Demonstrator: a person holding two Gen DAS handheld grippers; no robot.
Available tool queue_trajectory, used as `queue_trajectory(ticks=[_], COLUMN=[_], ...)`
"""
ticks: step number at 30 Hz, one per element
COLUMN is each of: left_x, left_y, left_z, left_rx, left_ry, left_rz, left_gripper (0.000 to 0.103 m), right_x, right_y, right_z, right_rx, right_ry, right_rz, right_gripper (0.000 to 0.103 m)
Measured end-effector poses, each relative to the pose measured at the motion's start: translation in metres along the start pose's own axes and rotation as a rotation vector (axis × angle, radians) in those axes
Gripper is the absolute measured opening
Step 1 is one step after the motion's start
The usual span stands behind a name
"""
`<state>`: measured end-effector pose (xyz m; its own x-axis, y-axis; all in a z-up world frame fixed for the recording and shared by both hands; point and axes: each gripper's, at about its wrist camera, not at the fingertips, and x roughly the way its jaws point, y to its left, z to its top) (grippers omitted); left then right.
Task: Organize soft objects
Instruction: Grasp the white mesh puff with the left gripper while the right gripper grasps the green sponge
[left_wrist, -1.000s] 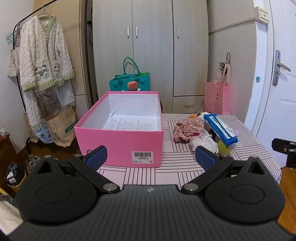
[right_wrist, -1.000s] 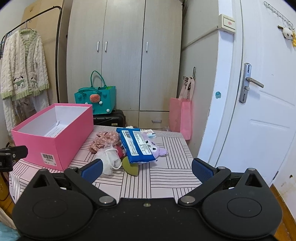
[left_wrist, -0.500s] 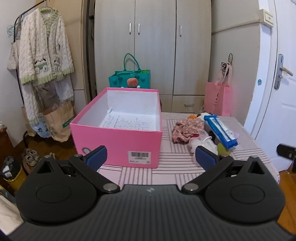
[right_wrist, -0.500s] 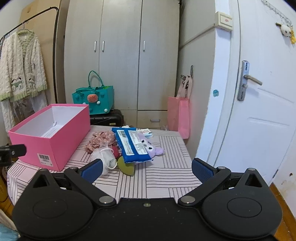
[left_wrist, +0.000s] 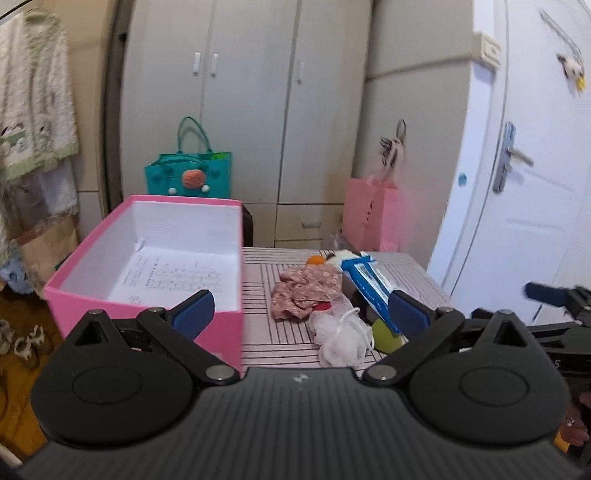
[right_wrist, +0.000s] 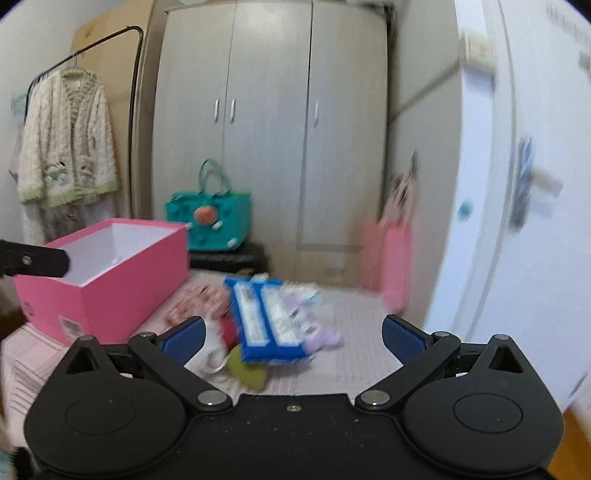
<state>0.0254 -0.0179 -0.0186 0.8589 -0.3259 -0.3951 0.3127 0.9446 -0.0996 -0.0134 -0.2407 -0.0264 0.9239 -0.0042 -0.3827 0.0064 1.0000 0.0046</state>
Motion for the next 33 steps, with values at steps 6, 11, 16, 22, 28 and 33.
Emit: queue_trajectory(ticks=[6, 11, 16, 22, 28, 33], left_x=[0.041, 0.074, 0.107, 0.134, 0.147, 0.159], left_y=[-0.028, -0.036, -0.039, -0.04, -0.032, -0.019], left_z=[-0.008, -0.016, -0.021, -0.026, -0.031, -0.034], left_rx=[0.1, 0.113, 0.115, 0.11, 0.091, -0.015], left_ry=[0.046, 0.076, 0.133, 0.245, 0.25, 0.304], left_rz=[-0.041, -0.085, -0.099, -0.133, -0.076, -0.103], left_gripper=[0.096, 0.096, 0.092, 0.067, 0.067, 0.067], right_x=[0.049, 0.083, 0.105, 0.117, 0.127, 0.134], right_y=[-0.015, -0.012, -0.01, -0.013, -0.008, 0.0], right_z=[-0.028, -0.048, -0.055, -0.054, -0.056, -0.056], right_rx=[0.111, 0.133, 0.153, 0.157, 0.122, 0.104], right_ry=[0.134, 0.198, 0.229, 0.214, 0.213, 0.216], right_rz=[0.121, 0.188, 0.241, 0.253, 0.21, 0.212], right_gripper=[0.083, 0.074, 0.074, 0.074, 0.074, 0.058])
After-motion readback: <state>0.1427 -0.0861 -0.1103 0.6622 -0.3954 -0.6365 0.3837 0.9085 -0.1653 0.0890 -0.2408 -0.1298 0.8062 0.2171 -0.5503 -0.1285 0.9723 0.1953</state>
